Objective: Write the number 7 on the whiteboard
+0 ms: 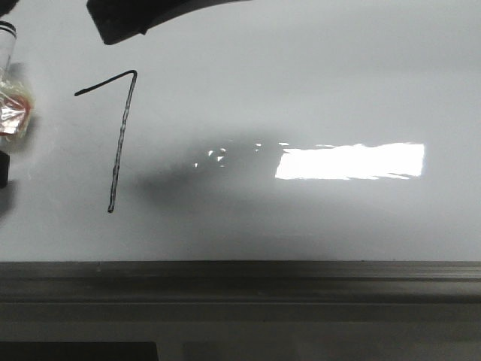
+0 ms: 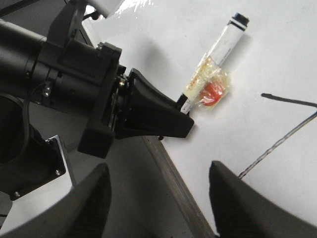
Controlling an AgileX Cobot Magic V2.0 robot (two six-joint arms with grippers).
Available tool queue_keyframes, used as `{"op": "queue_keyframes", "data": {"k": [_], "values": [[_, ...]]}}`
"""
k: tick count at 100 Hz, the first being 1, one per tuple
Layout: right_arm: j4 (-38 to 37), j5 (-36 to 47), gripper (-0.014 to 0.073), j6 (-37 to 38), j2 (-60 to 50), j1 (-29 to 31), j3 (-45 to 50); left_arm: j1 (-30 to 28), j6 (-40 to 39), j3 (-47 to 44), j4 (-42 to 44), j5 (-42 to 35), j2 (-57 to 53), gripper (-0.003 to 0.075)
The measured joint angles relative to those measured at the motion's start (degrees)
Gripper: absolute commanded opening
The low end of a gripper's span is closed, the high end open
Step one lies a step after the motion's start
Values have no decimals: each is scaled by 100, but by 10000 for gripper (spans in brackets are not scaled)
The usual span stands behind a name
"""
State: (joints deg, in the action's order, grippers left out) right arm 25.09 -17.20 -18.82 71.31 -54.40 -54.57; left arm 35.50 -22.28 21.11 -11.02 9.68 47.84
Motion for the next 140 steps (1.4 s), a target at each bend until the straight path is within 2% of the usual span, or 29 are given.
{"op": "queue_keyframes", "data": {"k": [6, 21, 26, 56, 63, 71, 78, 83, 88, 103, 124, 140], "values": [[0, 0, 383, 0, 0, 0, 0, 0, 17, 0, -12, -53, 33, 65], [0, 22, 382, 0, 0, 0, 0, 0, 93, 0, -12, -225, 33, 269], [0, 22, 383, 0, 0, 0, 0, 0, 102, 0, -12, -239, 33, 309], [0, 33, 379, 0, 0, 0, 0, 0, 102, 0, 145, -295, 22, 337], [0, 33, 314, 0, -22, 0, 0, 0, 102, 0, 255, -295, -37, 348], [-24, 33, 116, 0, -126, 0, 0, 0, 102, 0, 336, -295, -186, 349], [-68, 33, -76, 0, -294, 0, 0, 0, 102, 0, 391, -262, -406, 345], [-82, 33, -61, 0, -441, 0, 0, 0, 106, 0, 438, -194, -634, 328], [-93, 33, -61, 0, -606, 24, 0, 0, 106, 0, 481, -106, -858, 274], [-312, 57, -61, 0, -1198, 66, 163, 0, 106, 0, 566, 84, -1636, -21], [-695, 324, -61, 0, -2405, 66, 839, 0, 106, 0, 793, 172, -2788, -20], [-952, 633, -61, 0, -3596, 66, 1496, 0, 106, -11, 1289, 264, -3639, -20]]}}
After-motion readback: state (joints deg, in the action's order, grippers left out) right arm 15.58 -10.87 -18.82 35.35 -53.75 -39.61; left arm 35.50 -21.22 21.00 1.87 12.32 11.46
